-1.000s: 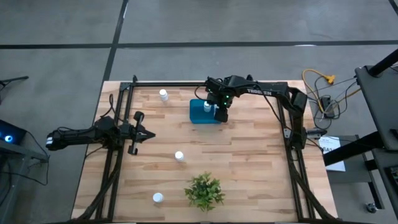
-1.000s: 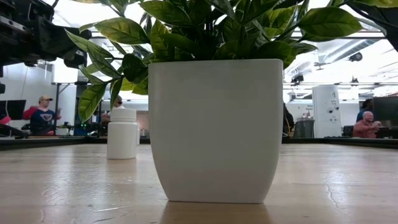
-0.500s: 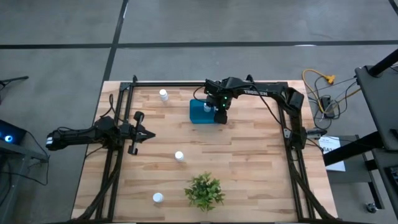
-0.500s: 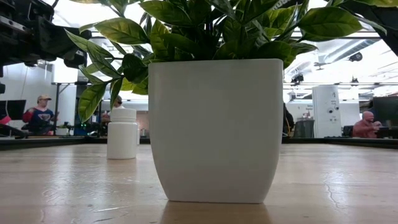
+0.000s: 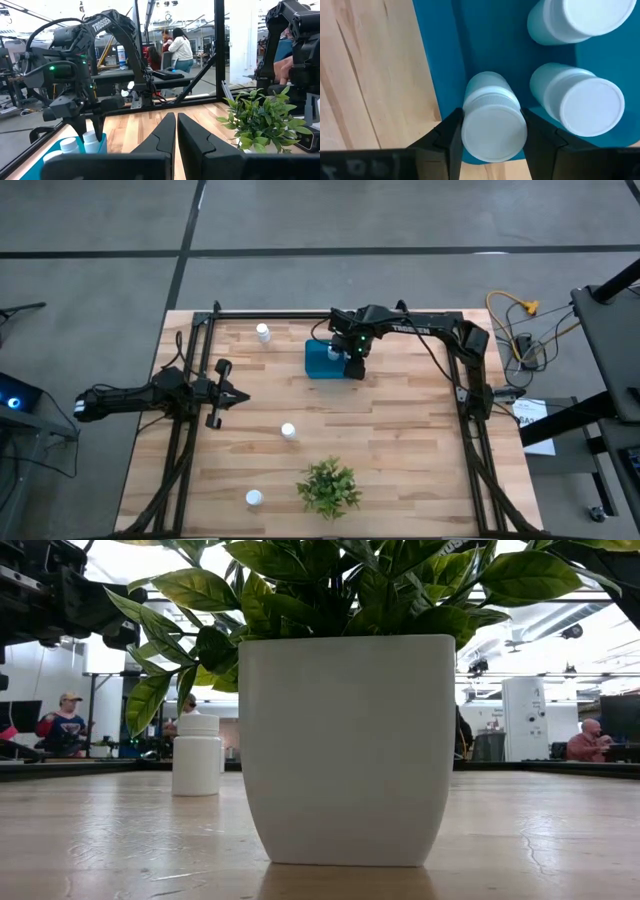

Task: Pick and place pill bottles into a basket
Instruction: Put the white pill bottle into the blue bin

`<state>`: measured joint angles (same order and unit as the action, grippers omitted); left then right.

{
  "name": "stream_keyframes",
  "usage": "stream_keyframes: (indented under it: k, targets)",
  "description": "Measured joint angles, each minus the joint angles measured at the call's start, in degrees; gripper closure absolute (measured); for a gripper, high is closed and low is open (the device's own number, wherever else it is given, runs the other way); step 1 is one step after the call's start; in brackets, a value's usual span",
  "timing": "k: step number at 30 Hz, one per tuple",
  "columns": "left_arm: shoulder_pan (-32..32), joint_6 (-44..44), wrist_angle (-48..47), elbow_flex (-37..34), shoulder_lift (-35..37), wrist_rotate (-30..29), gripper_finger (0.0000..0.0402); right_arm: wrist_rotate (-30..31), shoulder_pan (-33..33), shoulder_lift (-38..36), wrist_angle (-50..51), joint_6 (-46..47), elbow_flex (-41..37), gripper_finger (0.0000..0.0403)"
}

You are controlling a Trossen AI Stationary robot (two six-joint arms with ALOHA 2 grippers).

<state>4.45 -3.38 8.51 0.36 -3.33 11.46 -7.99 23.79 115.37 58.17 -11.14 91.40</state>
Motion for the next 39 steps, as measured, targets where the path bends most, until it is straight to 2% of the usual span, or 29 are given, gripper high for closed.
stream_keyframes:
  k: [20,26,29,39]
  targets:
    - [0.0,0.0,0.0,0.0,0.0,0.0,0.04,-0.1,0.0,0.0,-3.1,1.3,-3.4,0.0259]
    - [0.0,0.0,0.0,0.0,0.0,0.0,0.04,0.0,0.0,0.0,-3.2,2.0,-3.5,0.0189]
    - [0.0,0.0,0.0,0.0,0.0,0.0,0.04,0.0,0.0,0.0,-3.2,2.2,-3.5,0.0167]
    - [0.0,0.0,0.0,0.0,0.0,0.0,0.04,0.0,0.0,0.0,-3.3,2.0,-3.5,0.0176]
